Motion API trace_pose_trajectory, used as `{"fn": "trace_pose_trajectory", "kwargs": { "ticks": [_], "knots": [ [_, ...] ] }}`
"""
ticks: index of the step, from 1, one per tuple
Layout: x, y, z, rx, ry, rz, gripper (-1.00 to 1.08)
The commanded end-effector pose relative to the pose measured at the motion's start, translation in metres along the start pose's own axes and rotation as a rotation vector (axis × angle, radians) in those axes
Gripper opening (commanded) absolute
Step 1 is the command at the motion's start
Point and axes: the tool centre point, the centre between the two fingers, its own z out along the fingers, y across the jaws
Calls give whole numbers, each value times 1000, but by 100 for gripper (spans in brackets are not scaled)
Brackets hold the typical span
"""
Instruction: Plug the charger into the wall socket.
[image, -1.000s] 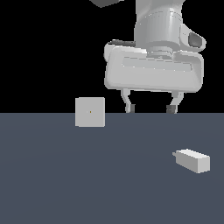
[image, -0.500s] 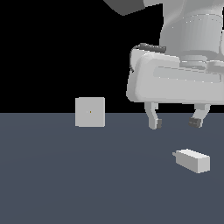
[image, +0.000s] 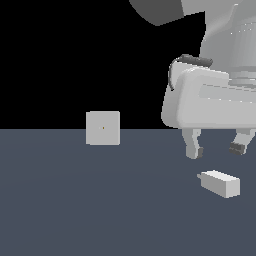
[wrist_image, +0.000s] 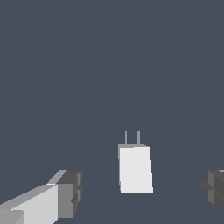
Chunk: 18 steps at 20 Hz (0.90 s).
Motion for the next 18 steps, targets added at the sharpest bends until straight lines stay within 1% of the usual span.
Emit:
{"fn": "trace_pose_trajectory", "kwargs": {
  "ticks": [1, 9, 18],
  "knots": [
    [-1, 2, 1, 1, 3, -7, 100],
    [-3, 2, 6, 1, 3, -7, 100],
    [-9, 2, 40, 1, 4, -9, 100]
  ]
}}
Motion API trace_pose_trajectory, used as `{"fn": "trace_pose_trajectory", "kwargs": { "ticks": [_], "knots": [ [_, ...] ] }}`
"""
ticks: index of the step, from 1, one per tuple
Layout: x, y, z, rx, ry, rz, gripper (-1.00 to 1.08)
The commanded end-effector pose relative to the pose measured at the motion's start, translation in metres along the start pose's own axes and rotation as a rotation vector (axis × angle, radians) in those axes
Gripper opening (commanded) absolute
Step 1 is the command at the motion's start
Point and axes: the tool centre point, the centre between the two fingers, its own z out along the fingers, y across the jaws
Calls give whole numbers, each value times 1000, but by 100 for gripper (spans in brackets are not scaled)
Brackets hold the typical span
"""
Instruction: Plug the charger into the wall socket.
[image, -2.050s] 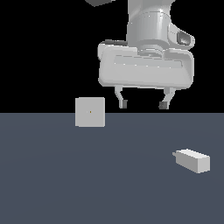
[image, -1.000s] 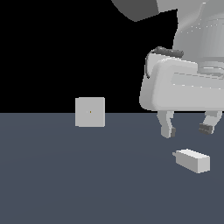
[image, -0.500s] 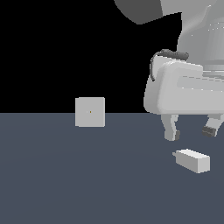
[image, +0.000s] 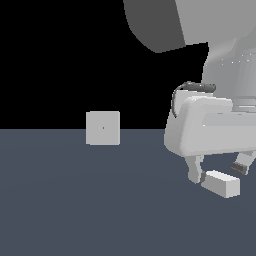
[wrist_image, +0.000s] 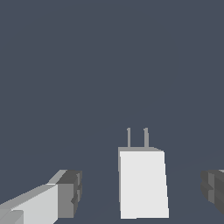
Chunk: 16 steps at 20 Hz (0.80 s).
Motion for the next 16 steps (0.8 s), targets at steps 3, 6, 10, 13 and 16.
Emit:
{"fn": "trace_pose_trajectory", "kwargs": {
  "ticks": [3, 6, 10, 13, 16],
  "knots": [
    [-2, 0, 14, 0, 0, -1, 100],
    [-3, 0, 18, 0, 1, -1, 100],
    [-3, 0, 18, 0, 1, -1, -100],
    [-3, 0, 18, 0, 1, -1, -100],
    [-3, 0, 18, 0, 1, -1, -100]
  ]
}}
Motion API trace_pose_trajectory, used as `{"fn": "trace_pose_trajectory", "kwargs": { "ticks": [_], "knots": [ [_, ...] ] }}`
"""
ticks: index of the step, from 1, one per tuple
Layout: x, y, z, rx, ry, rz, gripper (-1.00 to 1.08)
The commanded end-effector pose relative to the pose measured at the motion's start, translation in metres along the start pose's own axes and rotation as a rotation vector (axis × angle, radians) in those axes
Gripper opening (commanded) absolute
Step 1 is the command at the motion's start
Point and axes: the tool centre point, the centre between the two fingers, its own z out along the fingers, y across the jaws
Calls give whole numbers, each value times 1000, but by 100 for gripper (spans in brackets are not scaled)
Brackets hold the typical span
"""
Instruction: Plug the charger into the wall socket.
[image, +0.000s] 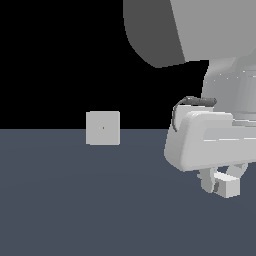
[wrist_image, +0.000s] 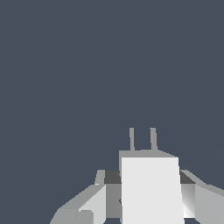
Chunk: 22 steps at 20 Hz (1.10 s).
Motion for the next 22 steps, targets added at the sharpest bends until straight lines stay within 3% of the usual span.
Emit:
{"fn": "trace_pose_trajectory", "kwargs": {
  "ticks": [1, 11, 22],
  "knots": [
    [0, 0, 0, 1, 0, -1, -100],
    [8, -14, -4, -4, 1, 28, -100],
    [42, -63, -18, -22, 3, 132, -100]
  ]
}}
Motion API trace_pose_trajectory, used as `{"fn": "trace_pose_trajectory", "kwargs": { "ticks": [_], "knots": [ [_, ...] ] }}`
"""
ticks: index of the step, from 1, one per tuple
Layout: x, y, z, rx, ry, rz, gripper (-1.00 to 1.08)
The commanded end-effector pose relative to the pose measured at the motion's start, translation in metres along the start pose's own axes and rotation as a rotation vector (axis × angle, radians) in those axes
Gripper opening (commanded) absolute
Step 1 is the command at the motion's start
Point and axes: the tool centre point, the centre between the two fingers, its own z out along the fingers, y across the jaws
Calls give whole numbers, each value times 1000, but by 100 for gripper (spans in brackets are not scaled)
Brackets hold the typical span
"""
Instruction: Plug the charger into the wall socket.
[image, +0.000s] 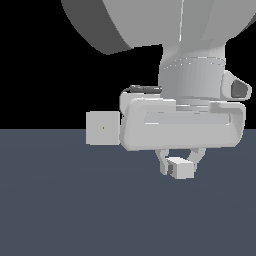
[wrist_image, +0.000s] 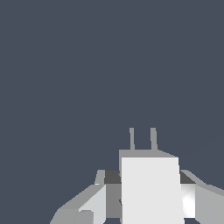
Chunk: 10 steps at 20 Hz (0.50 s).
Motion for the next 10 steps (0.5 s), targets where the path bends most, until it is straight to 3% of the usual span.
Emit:
{"fn": "trace_pose_trajectory", "kwargs": {
  "ticks": [1, 10],
  "knots": [
    [9, -15, -4, -5, 1, 29, -100],
    [42, -62, -18, -23, 2, 130, -100]
  ]
}}
